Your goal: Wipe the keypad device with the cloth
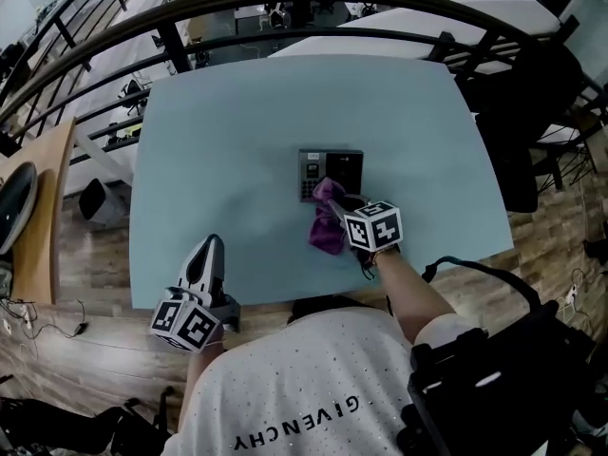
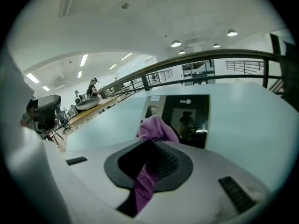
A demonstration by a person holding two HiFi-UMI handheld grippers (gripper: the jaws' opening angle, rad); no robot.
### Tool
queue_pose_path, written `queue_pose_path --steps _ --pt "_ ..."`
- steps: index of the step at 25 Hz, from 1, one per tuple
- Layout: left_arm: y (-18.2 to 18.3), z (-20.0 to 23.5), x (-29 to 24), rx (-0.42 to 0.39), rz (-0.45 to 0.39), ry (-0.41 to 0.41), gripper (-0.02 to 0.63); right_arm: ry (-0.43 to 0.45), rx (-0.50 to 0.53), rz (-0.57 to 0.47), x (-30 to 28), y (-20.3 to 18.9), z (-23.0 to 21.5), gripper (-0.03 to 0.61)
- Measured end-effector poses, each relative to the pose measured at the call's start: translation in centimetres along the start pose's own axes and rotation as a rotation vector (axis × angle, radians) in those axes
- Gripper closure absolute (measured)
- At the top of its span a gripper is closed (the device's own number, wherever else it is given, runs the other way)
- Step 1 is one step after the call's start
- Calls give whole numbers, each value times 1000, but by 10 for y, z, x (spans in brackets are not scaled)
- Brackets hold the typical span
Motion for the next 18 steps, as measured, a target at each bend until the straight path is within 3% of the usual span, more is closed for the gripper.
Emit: queue_pose_path --steps 6,15,18 --pt "4 -9 -34 -21 13 -60 614 -61 -140 -29 18 -10 -42 549" --pt "-3 -19 -63 -17 46 -117 614 -206 -248 -81 39 -5 -93 549" --pt "0 -20 -65 -22 42 -123 614 -179 -229 -135 45 16 -81 551"
Point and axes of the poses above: the fingertips, and each gripper's own axes: x backward along the fingers, z to its left, y out of its top, the point moved 2 cm from there along x, backward along the fingers, and after that the axes turned 8 degrees about -y, right-handed, at the moved point
